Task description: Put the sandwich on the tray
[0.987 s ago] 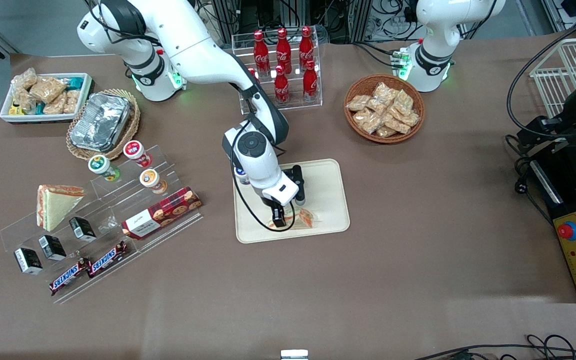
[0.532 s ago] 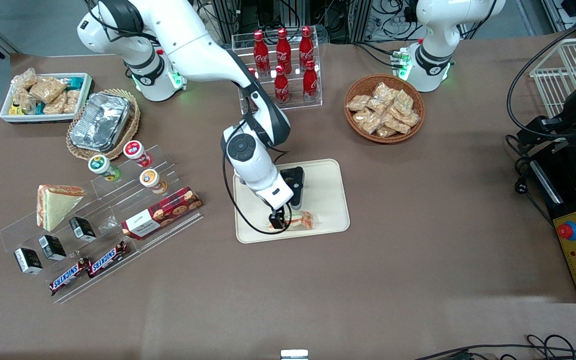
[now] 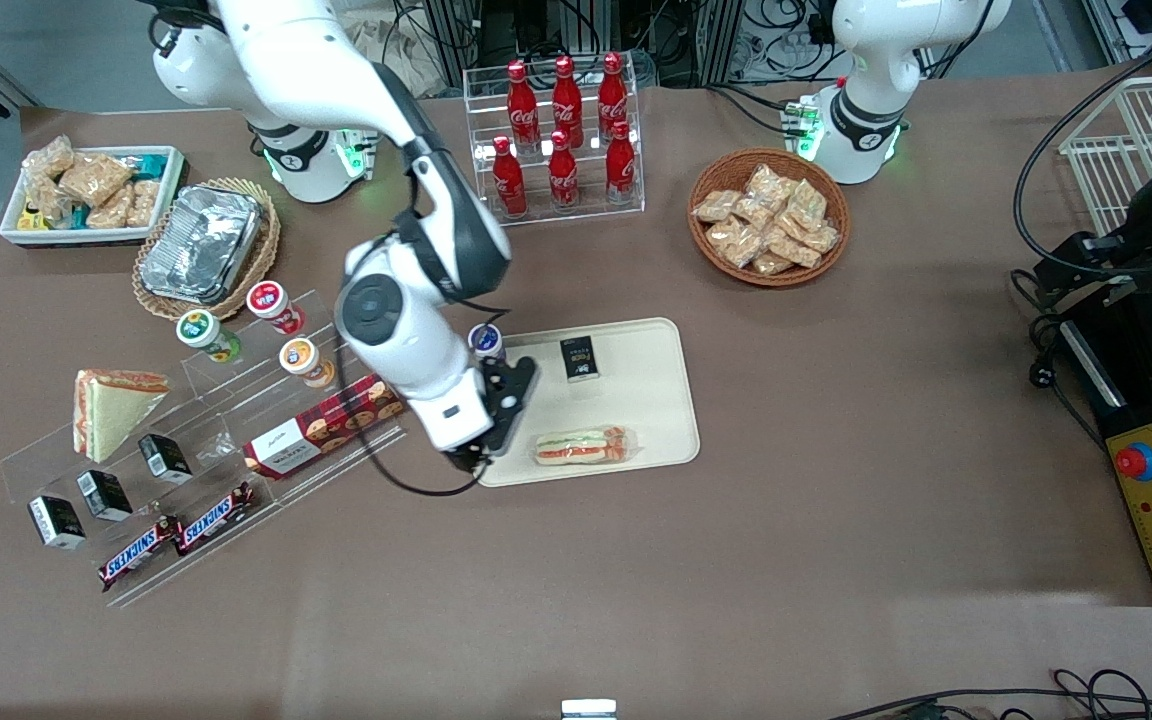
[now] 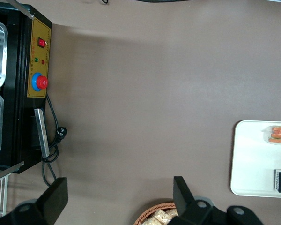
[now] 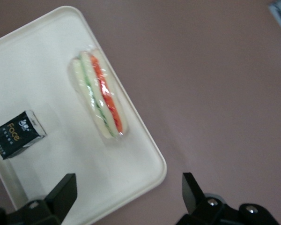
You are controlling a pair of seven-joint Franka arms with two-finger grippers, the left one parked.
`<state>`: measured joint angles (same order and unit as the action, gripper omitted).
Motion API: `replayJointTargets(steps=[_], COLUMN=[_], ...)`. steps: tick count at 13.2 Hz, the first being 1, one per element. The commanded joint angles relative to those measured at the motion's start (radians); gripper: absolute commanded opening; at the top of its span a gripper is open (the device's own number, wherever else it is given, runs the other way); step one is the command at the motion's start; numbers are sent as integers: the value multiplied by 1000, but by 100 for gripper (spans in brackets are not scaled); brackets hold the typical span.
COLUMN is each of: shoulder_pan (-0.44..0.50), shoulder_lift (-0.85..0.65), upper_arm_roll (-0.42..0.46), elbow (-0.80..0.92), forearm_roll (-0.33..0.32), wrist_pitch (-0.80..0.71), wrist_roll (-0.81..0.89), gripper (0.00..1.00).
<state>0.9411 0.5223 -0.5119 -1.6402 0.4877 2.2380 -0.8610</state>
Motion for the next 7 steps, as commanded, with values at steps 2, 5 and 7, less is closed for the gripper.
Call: replayJointTargets(steps=[2,5,7], shoulder_pan=[8,10,10], shoulder_lift=[-62,-116,-145], upper_arm_roll=[-98,-212,-287], elbow=[-9,-9,-9], forearm_roll=[20,6,6], wrist_pitch=[-118,-214,-251], wrist_roll=[164,243,243], gripper=[100,100,100])
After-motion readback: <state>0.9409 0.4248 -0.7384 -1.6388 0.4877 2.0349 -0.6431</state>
